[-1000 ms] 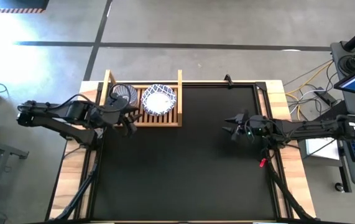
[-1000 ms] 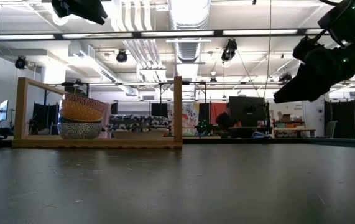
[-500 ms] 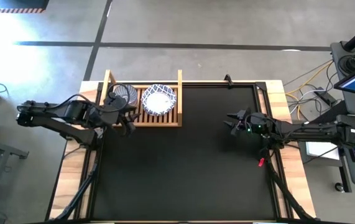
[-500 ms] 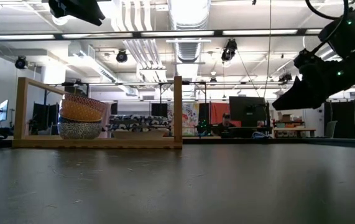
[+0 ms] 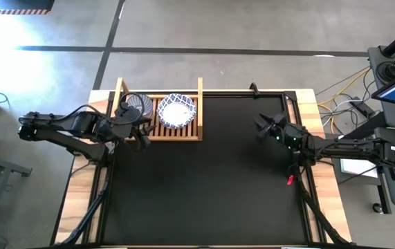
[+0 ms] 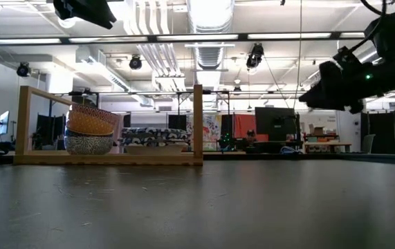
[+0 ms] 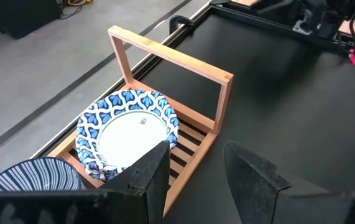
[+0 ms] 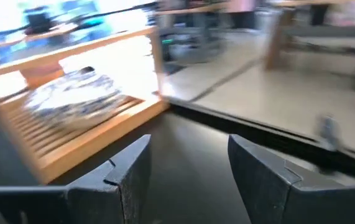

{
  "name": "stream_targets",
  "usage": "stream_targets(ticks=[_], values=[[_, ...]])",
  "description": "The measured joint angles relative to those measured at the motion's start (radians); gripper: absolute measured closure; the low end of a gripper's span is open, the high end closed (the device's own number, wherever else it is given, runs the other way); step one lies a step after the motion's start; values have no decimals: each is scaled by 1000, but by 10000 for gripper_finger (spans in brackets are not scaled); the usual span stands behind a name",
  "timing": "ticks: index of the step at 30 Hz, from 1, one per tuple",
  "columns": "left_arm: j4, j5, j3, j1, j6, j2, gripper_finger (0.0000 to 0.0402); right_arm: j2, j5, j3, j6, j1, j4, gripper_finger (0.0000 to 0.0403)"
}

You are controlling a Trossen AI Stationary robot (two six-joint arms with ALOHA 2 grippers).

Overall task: Place and stack bowls onto a shelf
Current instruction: Return to Home Position

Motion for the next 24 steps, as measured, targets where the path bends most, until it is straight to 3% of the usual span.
stream_targets(ticks=[4, 15, 24], values=[[-4, 0, 0, 0, 1, -1, 267, 2, 156, 0, 119, 0, -51, 202], [-10, 0, 0, 0, 8, -3, 267, 2, 150, 0, -75, 1, -81, 202], [-10, -12, 0, 0, 13, -3, 267, 2, 150, 0, -83, 1, -81, 202]])
